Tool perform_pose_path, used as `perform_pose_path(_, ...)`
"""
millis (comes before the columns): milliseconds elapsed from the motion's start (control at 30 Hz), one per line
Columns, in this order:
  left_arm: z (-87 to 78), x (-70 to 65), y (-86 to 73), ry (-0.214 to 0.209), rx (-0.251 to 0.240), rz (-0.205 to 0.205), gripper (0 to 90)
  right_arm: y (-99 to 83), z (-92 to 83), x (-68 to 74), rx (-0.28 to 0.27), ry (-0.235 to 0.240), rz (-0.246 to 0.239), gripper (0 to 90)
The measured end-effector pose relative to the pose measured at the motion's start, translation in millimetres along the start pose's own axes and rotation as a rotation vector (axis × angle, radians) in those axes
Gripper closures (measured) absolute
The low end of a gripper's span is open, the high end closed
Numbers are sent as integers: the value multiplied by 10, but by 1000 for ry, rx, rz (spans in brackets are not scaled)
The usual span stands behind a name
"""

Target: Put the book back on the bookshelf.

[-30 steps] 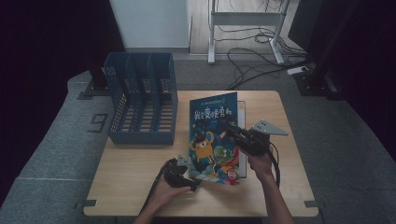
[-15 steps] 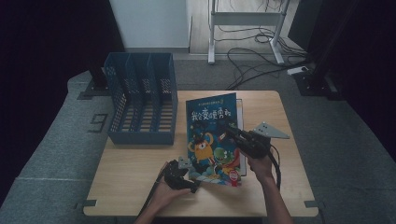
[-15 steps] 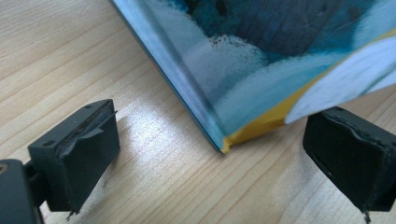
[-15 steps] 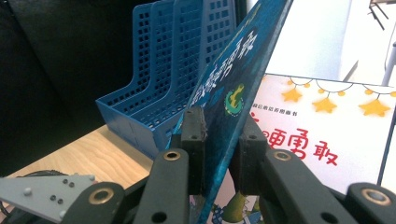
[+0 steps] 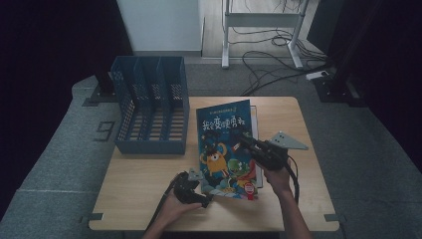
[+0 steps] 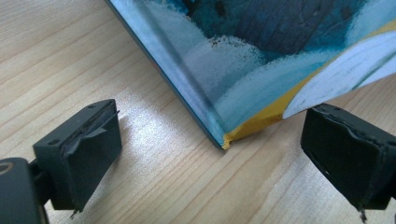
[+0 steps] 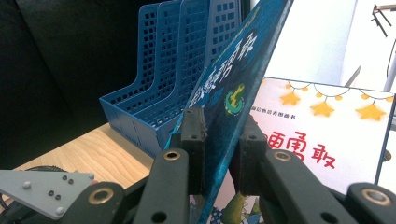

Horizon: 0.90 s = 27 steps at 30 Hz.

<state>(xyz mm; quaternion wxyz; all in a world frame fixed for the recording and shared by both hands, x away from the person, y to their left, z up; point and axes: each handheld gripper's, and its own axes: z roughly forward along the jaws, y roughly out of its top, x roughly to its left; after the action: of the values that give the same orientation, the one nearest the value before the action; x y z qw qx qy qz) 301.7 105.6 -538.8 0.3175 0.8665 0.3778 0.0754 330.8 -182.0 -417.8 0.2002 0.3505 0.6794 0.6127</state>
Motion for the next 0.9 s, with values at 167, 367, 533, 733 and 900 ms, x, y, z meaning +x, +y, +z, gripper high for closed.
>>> perform_pose_path(167,26,-29,5,28,-2,12,44,-9,-11,1,-4,3,-2,766)
perform_pose_path(367,55,-6,38,30,-8,6,40,36,22,1,10,-9,-19,764)
perform_pose_path(533,92,53,105,32,-8,-10,40,117,107,-14,20,-11,-37,767)
perform_pose_path(733,101,67,112,37,-11,-9,39,136,125,12,9,0,-40,773)
perform_pose_path(900,104,55,111,45,-7,-4,39,122,50,46,4,6,-50,776)
